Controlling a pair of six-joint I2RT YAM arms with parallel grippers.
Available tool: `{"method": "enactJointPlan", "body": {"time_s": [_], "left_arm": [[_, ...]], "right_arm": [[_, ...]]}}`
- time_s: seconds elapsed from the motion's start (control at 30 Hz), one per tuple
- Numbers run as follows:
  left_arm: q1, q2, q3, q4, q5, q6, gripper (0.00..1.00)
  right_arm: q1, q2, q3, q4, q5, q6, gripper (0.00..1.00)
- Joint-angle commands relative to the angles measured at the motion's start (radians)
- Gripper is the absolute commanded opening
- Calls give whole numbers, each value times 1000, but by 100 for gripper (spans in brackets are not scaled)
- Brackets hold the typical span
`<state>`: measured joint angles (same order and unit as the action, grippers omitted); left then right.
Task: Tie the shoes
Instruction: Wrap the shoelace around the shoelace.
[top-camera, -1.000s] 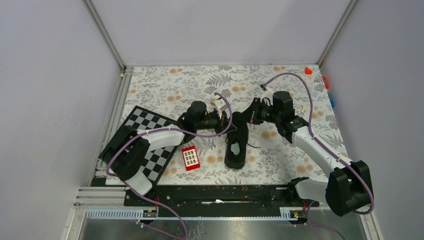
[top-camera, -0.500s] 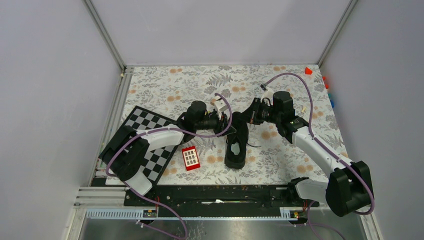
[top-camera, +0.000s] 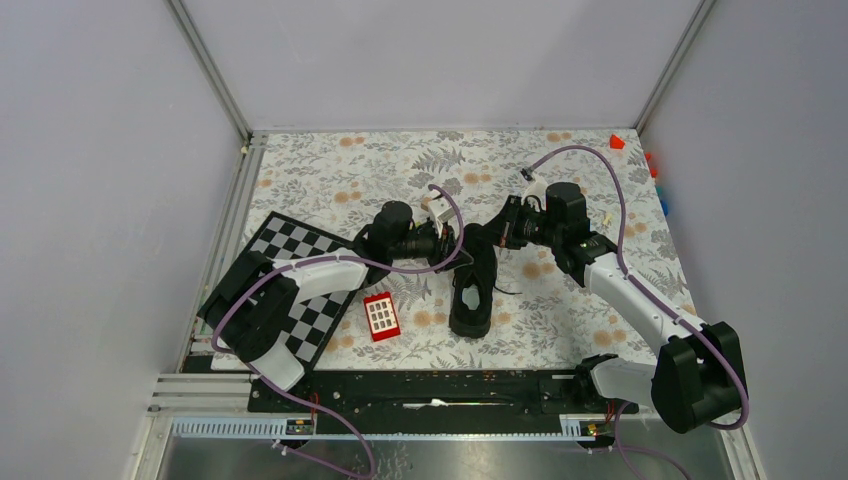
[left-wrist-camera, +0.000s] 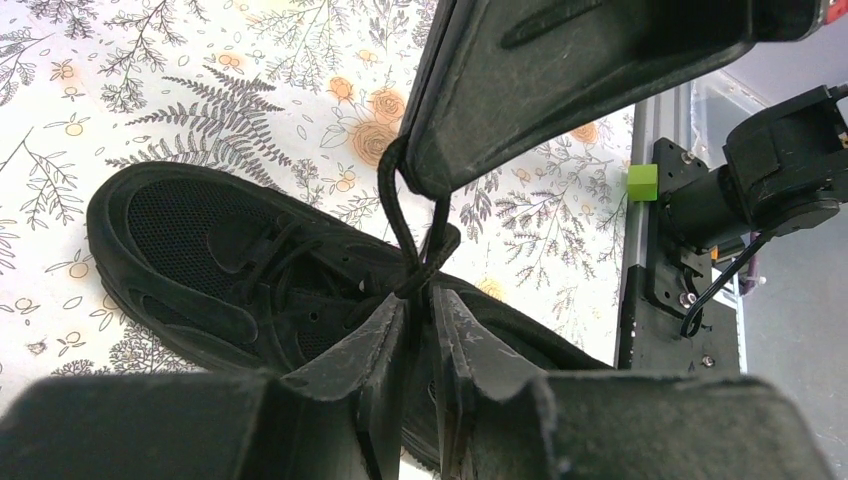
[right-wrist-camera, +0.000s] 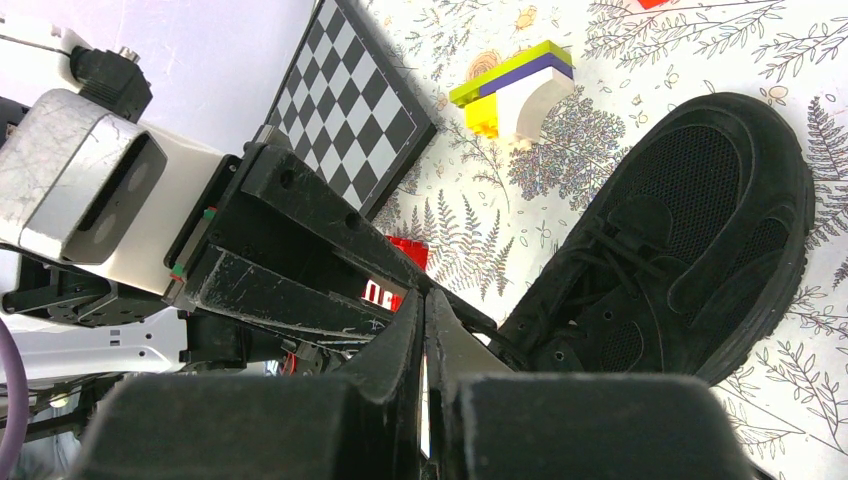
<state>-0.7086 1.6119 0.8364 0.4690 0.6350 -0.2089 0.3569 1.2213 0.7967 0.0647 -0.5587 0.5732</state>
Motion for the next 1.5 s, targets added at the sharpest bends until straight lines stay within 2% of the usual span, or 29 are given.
{"method": "enactJointPlan", "body": {"time_s": [0.0, 0.07, 0.27, 0.57, 0.6, 0.63, 0.73, 0.83, 0.97, 1.1, 1.3, 1.47], "left_arm": [[4, 10, 42, 81, 32, -33, 19], [4, 14, 46, 82, 32, -33, 18], [4, 24, 53, 75, 42, -34, 0], [5, 1, 19, 86, 24, -36, 0], [5, -7, 12, 84, 22, -29, 0], [5, -16, 0, 87, 20, -20, 0], [5, -28, -17, 102, 20, -10, 0], [5, -26, -16, 96, 32, -2, 0], [4, -27, -17, 89, 35, 9, 0], [4, -28, -17, 89, 37, 11, 0], [4, -41, -18, 64, 28, 33, 0], [4, -43, -15, 52, 27, 43, 0]], "right_arm": [[-4, -7, 10, 38, 2, -7, 0], [-4, -5, 12, 38, 0, -6, 0], [-4, -7, 12, 39, -1, -4, 0], [-4, -25, 7, 16, 3, -13, 0], [-4, -25, 8, 7, 4, -15, 4], [-5, -28, 12, -2, 5, -18, 17], [-13, -48, 12, -26, 15, -31, 40], [-45, -92, -8, -47, 45, -38, 49], [-101, -135, -51, -58, 80, -48, 48], [-134, -81, -50, -106, 76, -33, 34], [-136, 53, -20, -75, -50, -6, 32], [-133, 69, -28, -28, -138, -22, 30]]}}
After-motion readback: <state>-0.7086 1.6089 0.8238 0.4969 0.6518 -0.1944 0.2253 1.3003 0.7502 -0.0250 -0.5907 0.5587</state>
